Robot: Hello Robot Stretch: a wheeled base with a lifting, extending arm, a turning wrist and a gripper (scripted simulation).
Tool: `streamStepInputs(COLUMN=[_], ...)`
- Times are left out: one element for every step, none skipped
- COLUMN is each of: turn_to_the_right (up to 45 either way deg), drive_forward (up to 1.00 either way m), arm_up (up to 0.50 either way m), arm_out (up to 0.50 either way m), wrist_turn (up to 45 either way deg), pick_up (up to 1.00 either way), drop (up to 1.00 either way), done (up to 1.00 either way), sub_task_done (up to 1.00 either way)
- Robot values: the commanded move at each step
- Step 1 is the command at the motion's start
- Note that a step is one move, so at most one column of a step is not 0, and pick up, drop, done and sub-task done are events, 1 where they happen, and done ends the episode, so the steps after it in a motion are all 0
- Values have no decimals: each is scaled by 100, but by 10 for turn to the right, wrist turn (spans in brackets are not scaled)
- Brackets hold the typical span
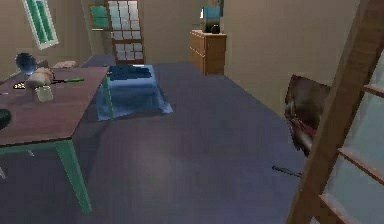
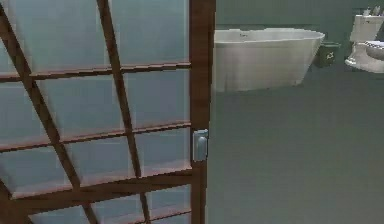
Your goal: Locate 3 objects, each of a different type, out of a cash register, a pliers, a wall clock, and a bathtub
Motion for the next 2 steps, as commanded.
streamStepInputs(turn_to_the_right=[0, 30], drive_forward=[90, 0], arm_up=[0, 0], arm_out=[0, 0], wrist_turn=[0, 0], pick_up=[0, 0], drop=[0, 0], done=[0, 0], sub_task_done=[0, 0])
